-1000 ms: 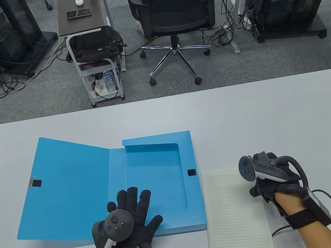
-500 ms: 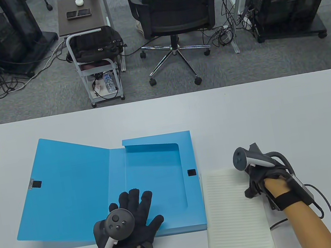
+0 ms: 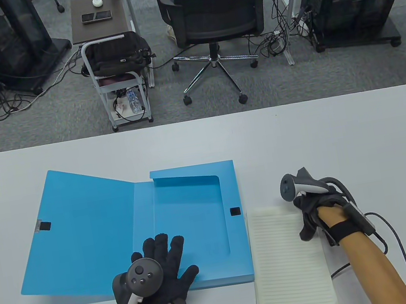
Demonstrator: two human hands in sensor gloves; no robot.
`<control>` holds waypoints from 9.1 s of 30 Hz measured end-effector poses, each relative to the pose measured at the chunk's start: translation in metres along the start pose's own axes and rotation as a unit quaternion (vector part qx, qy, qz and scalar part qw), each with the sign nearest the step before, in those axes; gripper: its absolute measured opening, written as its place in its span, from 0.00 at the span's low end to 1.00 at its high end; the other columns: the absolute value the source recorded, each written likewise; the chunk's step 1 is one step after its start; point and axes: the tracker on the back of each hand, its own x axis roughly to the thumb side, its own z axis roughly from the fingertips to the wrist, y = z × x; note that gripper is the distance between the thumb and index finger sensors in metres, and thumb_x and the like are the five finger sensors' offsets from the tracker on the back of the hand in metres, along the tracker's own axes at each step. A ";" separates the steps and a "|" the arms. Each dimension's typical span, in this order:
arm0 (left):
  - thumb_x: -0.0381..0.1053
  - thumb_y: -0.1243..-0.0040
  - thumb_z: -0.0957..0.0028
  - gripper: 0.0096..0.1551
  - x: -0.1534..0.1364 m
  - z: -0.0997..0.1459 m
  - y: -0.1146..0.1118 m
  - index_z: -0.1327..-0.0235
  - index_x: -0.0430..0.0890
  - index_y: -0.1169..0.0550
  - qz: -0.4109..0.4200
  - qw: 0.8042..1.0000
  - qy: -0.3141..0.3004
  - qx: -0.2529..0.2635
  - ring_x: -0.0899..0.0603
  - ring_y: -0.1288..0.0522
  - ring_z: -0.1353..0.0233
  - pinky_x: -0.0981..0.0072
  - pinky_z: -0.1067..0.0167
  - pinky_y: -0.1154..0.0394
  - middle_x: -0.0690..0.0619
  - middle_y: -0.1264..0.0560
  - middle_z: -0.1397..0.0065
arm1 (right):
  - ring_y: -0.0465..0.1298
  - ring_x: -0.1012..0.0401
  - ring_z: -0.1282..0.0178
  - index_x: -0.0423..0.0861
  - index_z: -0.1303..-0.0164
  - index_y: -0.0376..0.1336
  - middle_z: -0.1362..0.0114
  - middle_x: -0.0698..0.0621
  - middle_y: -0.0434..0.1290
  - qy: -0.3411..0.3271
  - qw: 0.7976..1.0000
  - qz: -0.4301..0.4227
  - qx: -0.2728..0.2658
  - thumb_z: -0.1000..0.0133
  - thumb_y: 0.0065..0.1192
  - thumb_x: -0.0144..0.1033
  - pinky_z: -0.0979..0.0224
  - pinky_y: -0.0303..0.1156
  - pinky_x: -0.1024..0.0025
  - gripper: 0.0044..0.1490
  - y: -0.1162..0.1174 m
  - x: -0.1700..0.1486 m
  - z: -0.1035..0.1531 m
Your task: Insert papers into file box
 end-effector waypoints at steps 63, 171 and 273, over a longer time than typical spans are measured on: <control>0.51 0.29 0.58 0.34 -0.024 -0.005 0.017 0.36 0.50 0.27 0.487 0.849 -0.206 0.014 0.35 0.10 0.52 0.51 0.61 0.13 0.43 0.19 0.41 | 0.88 0.59 0.60 0.51 0.52 0.64 0.48 0.52 0.79 -0.181 0.850 -0.172 -0.463 0.70 0.76 0.49 0.37 0.76 0.54 0.37 -0.136 0.156 0.293; 0.61 0.28 0.65 0.50 -0.061 -0.106 0.039 0.37 0.35 0.32 -0.009 0.903 0.387 -0.187 0.36 0.11 0.57 0.49 0.63 0.16 0.40 0.20 0.47 | 0.51 0.49 0.18 0.57 0.31 0.42 0.20 0.52 0.41 -0.261 0.934 -0.048 -0.237 0.55 0.44 0.53 0.24 0.50 0.31 0.41 0.074 0.142 0.150; 0.43 0.27 0.60 0.37 0.114 -0.115 -0.024 0.38 0.34 0.29 0.028 0.973 0.201 -0.111 0.26 0.14 0.62 0.54 0.73 0.08 0.24 0.23 0.51 | 0.50 0.52 0.18 0.58 0.34 0.48 0.21 0.57 0.43 -0.284 0.921 -0.138 -0.228 0.53 0.45 0.51 0.21 0.55 0.46 0.35 0.069 0.132 0.141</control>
